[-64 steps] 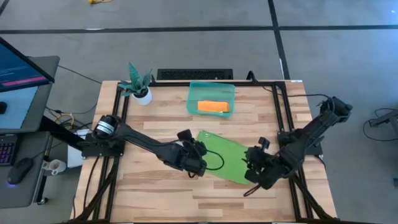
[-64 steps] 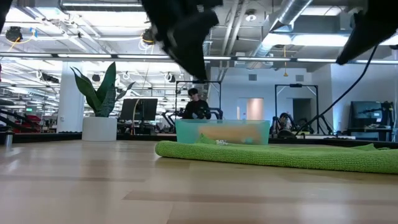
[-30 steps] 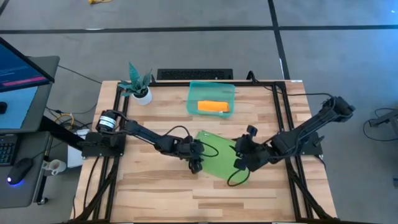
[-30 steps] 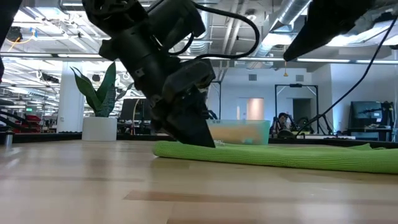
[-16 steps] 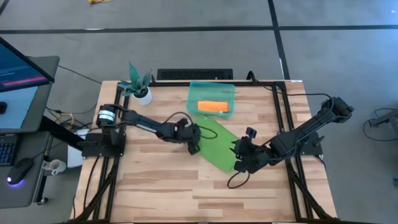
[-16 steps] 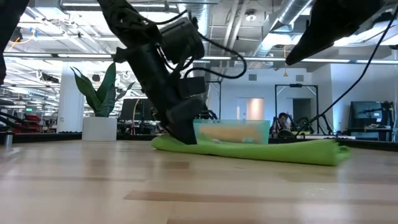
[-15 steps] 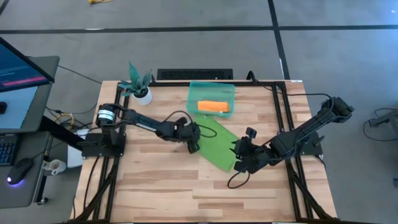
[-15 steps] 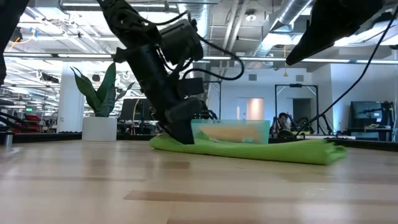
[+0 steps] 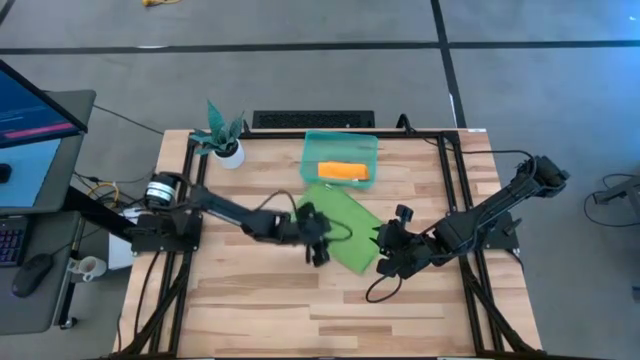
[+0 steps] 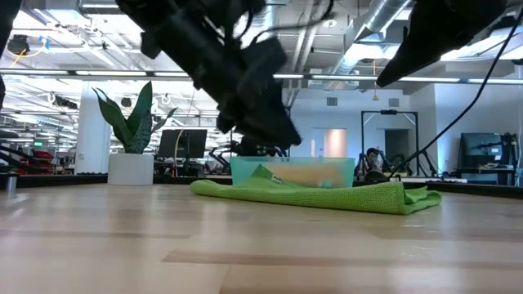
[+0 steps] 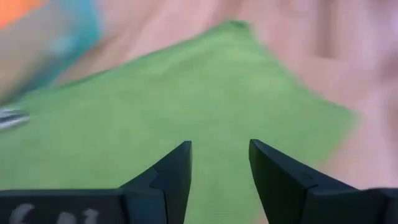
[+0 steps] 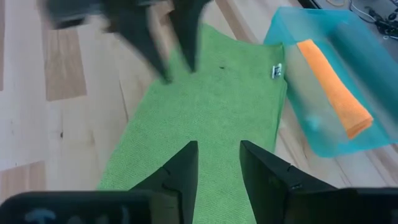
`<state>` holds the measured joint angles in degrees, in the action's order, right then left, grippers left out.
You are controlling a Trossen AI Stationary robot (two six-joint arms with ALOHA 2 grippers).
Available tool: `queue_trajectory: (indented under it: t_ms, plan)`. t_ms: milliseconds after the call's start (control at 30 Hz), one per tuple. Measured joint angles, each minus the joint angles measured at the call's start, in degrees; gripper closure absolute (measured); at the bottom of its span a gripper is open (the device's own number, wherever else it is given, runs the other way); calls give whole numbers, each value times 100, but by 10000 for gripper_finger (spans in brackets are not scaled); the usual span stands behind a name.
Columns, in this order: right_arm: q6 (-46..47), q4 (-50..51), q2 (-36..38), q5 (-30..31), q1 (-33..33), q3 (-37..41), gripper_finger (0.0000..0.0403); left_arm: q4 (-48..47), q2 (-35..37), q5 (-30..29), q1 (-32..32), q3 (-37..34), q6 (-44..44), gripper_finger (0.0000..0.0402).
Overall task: Roll microfiber towels into tight, uniform cylinder then place into a basket
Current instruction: Fold the green towel
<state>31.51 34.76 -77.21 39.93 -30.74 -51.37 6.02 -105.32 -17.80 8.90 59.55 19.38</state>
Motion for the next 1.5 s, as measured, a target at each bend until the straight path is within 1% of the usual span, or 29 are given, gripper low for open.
queue_trajectory:
  t_ms: [100,200,267,333,433,467,533,600,767,933,1067,1233,1333,1500]
  plan:
    - [2,-13,0,0,0,0,263,705,-216,-173,327,46,-183,249]
    - [19,-69,-2,-2,2,0,266,1065,-448,-649,547,199,-275,249]
    - [32,-82,-3,-2,2,3,266,1060,-619,-900,627,304,-292,249]
    - [58,-56,-4,-1,1,2,265,1034,-834,-983,666,453,-358,249]
    - [59,-54,-2,-3,2,2,265,967,-1043,-1003,679,658,-417,249]
    - [59,-54,-4,-3,2,2,265,1130,-1178,-972,673,803,-417,249]
    - [59,-68,-3,-3,2,3,266,898,-1250,-1060,655,869,-420,249]
    - [76,-38,-3,-6,2,1,266,1021,-1453,-965,637,1081,-424,249]
    - [149,35,-2,-5,2,2,264,937,-1671,-775,633,1251,-475,249]
    - [153,43,-2,-25,2,2,266,431,-1668,-588,660,1279,-302,249]
    - [155,50,-2,-76,2,2,265,234,-1671,-286,746,1270,-417,249]
    - [155,40,-2,-90,2,2,265,-385,-1667,-139,871,1280,-375,249]
    - [155,40,-2,-92,2,2,266,-799,-1643,60,941,1306,-544,249]
    - [155,38,-2,-94,2,2,265,-1381,-1609,17,1113,1317,-531,249]
